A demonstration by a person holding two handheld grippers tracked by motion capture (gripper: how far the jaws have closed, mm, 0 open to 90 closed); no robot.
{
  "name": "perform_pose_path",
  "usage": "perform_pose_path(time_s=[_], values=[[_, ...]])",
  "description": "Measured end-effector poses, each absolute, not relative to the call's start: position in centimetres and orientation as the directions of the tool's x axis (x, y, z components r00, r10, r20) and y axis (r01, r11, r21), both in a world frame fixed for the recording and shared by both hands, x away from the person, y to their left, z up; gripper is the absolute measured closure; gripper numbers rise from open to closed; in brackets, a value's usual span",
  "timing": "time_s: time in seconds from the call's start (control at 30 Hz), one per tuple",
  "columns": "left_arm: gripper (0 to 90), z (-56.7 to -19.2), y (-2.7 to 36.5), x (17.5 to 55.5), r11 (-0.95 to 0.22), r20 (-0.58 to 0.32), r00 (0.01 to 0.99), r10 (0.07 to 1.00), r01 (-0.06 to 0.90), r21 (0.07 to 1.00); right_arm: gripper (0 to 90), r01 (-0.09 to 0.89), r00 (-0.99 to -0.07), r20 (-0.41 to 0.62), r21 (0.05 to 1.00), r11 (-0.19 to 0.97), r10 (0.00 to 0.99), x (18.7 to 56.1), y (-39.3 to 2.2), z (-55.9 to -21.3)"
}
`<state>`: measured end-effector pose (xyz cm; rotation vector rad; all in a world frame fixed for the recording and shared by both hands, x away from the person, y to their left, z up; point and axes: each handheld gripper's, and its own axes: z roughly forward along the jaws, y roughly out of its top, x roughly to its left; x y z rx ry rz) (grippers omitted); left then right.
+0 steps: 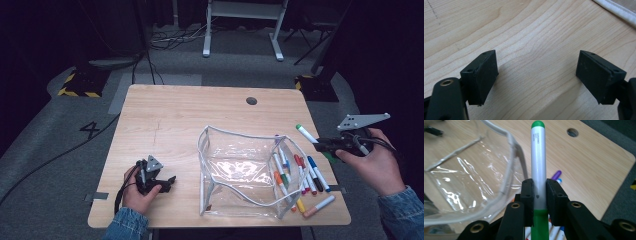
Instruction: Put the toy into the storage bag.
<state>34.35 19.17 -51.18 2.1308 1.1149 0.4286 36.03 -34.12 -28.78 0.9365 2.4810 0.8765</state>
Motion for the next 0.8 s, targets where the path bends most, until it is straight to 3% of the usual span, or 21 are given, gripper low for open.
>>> perform_pose_path(time_s=[0.27, 0.8], values=[[18.0, -51.2, 19.2, 34.4, -0.398, -0.023, 0.578, 0.816, 0.59, 0.703, 76.9, 0.379, -0.814, -0.097, 0.657, 0.651, 0.572, 34.6, -30.1, -26.8], [18.0, -51.2, 19.2, 34.3, -0.396, -0.026, 0.577, 0.817, 0.592, 0.702, 76.8, 0.274, -0.929, -0.048, 0.578, 0.769, 0.367, 33.5, -22.7, -27.6]])
